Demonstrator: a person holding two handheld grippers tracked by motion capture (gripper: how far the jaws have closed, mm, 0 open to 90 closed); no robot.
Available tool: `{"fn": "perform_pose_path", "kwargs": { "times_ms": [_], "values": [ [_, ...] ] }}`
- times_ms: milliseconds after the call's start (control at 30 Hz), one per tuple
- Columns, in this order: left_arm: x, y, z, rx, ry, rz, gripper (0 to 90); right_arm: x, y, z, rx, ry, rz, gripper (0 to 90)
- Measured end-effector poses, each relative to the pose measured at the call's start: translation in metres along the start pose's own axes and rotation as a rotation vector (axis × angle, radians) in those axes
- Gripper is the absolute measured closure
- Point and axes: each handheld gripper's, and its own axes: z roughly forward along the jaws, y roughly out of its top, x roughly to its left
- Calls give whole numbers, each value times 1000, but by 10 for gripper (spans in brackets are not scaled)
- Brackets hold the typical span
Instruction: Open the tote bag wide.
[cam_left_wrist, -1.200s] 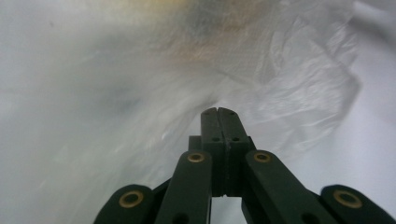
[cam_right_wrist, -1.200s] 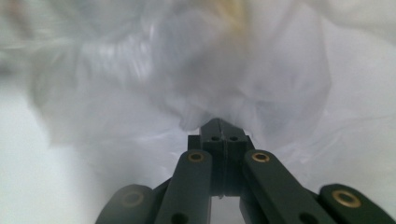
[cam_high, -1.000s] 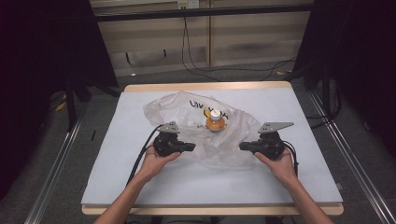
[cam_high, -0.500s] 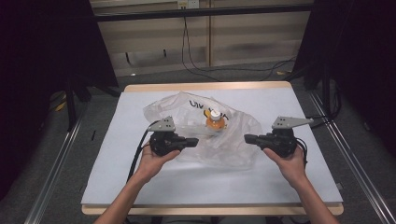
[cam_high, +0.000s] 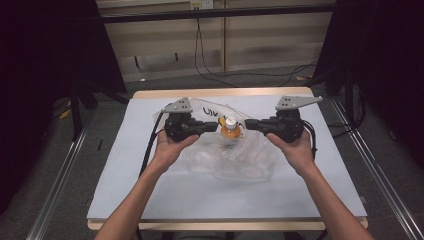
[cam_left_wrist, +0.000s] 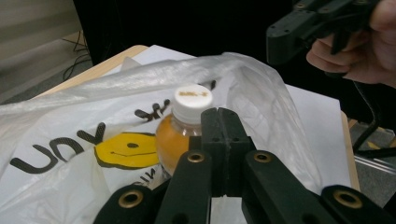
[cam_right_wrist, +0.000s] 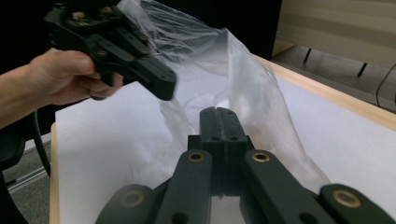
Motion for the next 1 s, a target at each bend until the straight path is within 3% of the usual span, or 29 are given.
{"fn": "perform_pose_path", "kwargs": {
  "times_ms": [100, 167, 233, 333, 533, 633, 767, 867, 900, 1000],
  "values": [
    [8, -3, 9, 26, 18, -28, 900, 0, 5, 13, 28, 11, -8, 900],
    [12, -8, 16, 63, 42, -30, 900, -2, 1, 25, 74, 5, -11, 900],
    [16, -13, 21, 87, 36, -47, 900, -7, -5, 33, 112, -5, -10, 900],
    [23, -25, 31, 158, 51, -60, 900, -20, -19, 40, 152, -30, 19, 900],
    [31, -55, 47, 245, 29, -87, 900, -51, -48, 49, 192, -60, 94, 900],
    [32, -67, 51, 305, 29, -67, 900, -63, -60, 57, 223, -70, 113, 900],
    [28, -84, 52, 345, 20, -84, 900, -78, -73, 65, 265, -95, 141, 900],
    [28, -93, 51, 408, 7, -47, 900, -91, -85, 68, 300, -115, 168, 900],
    [26, -98, 51, 404, 15, -72, 900, -94, -88, 68, 309, -120, 176, 900],
    [26, -108, 47, 459, 0, -56, 900, -104, -102, 67, 339, -139, 206, 900]
  ]
}}
